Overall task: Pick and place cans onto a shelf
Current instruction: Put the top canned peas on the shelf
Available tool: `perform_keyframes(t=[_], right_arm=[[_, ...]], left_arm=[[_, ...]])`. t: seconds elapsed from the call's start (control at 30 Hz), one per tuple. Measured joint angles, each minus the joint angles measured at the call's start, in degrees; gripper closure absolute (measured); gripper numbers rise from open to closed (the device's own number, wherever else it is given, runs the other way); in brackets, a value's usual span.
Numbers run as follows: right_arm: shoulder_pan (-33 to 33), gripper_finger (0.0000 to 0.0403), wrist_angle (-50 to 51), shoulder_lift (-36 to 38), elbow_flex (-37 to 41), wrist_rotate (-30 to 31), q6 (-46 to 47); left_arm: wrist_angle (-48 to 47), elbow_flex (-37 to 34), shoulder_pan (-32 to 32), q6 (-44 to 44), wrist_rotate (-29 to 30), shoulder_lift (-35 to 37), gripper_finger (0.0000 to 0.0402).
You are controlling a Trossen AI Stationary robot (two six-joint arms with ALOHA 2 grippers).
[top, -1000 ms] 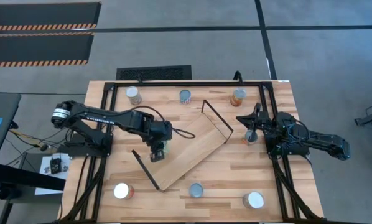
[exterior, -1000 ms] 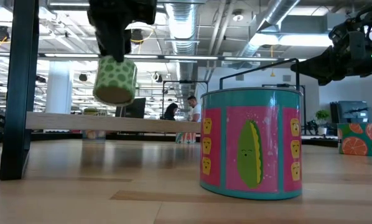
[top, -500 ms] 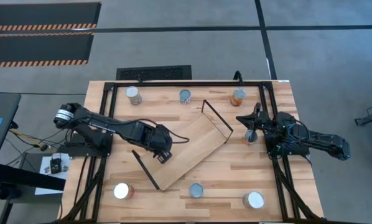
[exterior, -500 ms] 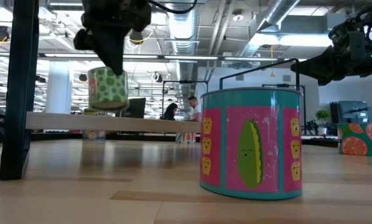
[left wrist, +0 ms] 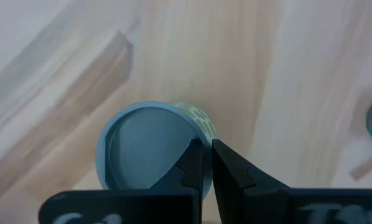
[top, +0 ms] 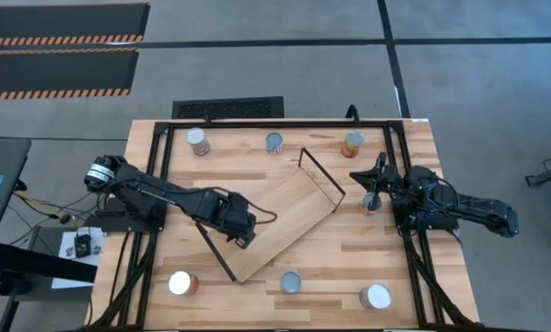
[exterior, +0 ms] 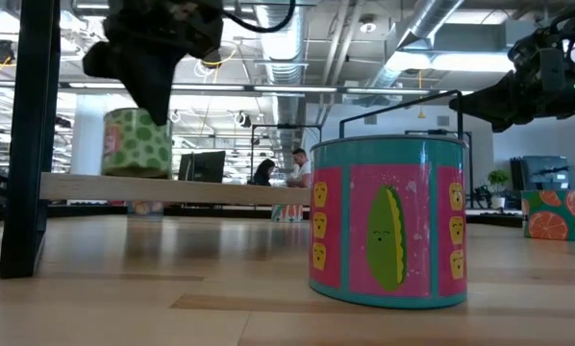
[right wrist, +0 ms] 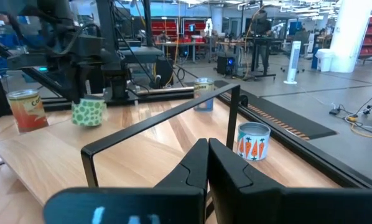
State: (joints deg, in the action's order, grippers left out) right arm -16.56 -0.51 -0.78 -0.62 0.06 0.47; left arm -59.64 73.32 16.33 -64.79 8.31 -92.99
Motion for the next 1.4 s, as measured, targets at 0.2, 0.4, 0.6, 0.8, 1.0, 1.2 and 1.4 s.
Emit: perform_keyframes(t=[0.2,0.4,0.6,0.8,1.0,1.2,1.4], right_arm=[[0.0,0.0369,0.0,0.0,0.0,0.0,0.0],[0.0,0.0369,0.0,0.0,0.0,0.0,0.0],[0.0,0.0369,0.0,0.0,0.0,0.0,0.0],[0.0,0.0369,0.1,0.0,0.0,0.0,0.0],[0.0,0.0369,0.1,0.0,0.0,0.0,0.0],[0.0,0.0369,0.1,0.0,0.0,0.0,0.0],[0.0,0.0369,0.1,0.0,0.0,0.0,0.0]], left_arm=[[0.0,0.0,0.4,-0.4,1.6,0.0,0.0399],[0.0,-0.3,0.3,0.2,1.6,0.0,0.0393],[-0.1,-0.4,0.1,0.4,3.6,0.0,0.0394],[-1.4,-0.4,-0.3,0.8,3.7,0.0,0.0392],[-1.0,-0.4,-0.5,1.7,3.3,0.0,0.0382],[-0.4,-0.4,-0.7,1.5,2.2,0.0,0.0372],[0.0,-0.4,-0.9,1.6,1.1,0.0,0.0355]])
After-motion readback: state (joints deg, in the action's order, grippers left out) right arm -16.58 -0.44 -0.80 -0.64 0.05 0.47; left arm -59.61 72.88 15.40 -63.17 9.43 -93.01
